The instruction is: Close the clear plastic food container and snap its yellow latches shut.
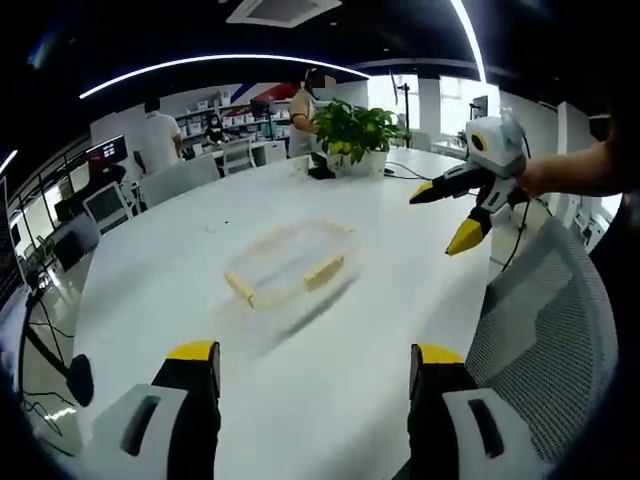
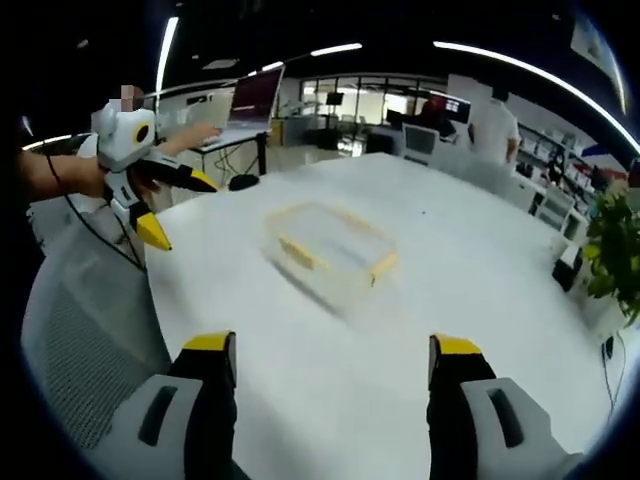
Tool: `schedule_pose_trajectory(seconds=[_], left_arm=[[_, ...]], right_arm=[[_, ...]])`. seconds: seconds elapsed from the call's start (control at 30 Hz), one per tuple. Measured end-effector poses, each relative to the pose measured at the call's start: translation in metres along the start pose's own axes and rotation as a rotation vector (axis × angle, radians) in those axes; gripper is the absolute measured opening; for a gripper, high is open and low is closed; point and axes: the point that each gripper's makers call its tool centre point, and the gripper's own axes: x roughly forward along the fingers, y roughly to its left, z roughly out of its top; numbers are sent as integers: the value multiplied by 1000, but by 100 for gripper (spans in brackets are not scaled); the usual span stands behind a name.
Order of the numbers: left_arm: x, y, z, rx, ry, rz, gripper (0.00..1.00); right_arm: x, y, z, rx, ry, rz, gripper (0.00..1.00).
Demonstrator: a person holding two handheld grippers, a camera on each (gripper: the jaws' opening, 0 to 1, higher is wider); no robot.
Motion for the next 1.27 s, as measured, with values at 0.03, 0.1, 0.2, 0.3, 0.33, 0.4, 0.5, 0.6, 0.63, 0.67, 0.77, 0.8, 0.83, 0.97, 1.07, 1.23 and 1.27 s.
schedule_pose_trajectory(seconds=[0.03, 0.1, 0.2, 0.3, 0.33, 0.4, 0.5, 0.6, 0.63, 0.67, 0.77, 0.8, 0.83, 0.97, 1.07, 1.23, 1.27], left_arm=[[-2, -3, -1, 7, -3, 1, 77], [-5, -7, -3, 16, -1, 3, 78], [-9, -12, -7, 17, -1, 9, 80], [-12, -16, -10, -2, -13, 10, 86], [-13, -17, -12, -13, -9, 13, 89], [-14, -17, -15, -24, 0, 18, 92], [-16, -16, -16, -24, 1, 29, 96], [-17, -16, -16, -30, -4, 34, 99], [-18, -17, -16, -30, -6, 33, 99], [-18, -17, -16, -30, -6, 32, 99], [-20, -19, -14, -25, -11, 29, 99], [-20, -19, -14, -22, -10, 31, 99], [-20, -19, -14, -20, -9, 30, 99], [-21, -19, -13, -21, -8, 30, 99], [-21, -19, -13, -23, -8, 32, 99], [-22, -19, -11, -24, -10, 36, 99], [-22, -19, -12, -25, -10, 36, 99]], right_arm=[[-3, 2, -1, -1, -9, -2, 77], [-6, 5, -3, -5, -15, -6, 79], [-11, 9, -7, 11, -35, -14, 82], [-15, 11, -11, 29, -46, -18, 86], [-16, 11, -12, 32, -49, -22, 87], [-18, 12, -13, 36, -55, -24, 88], [-20, 15, -12, 46, -69, -23, 93], [-20, 17, -13, 42, -71, -23, 98], [-21, 17, -14, 40, -71, -27, 99], [-21, 17, -14, 39, -70, -30, 99], [-21, 18, -16, 41, -65, -24, 99], [-21, 18, -17, 39, -63, -22, 99], [-21, 19, -18, 34, -57, -21, 99], [-21, 19, -18, 35, -58, -21, 99], [-22, 19, -18, 38, -62, -21, 99], [-22, 20, -18, 38, -62, -19, 99], [-22, 20, -18, 37, -60, -19, 99]])
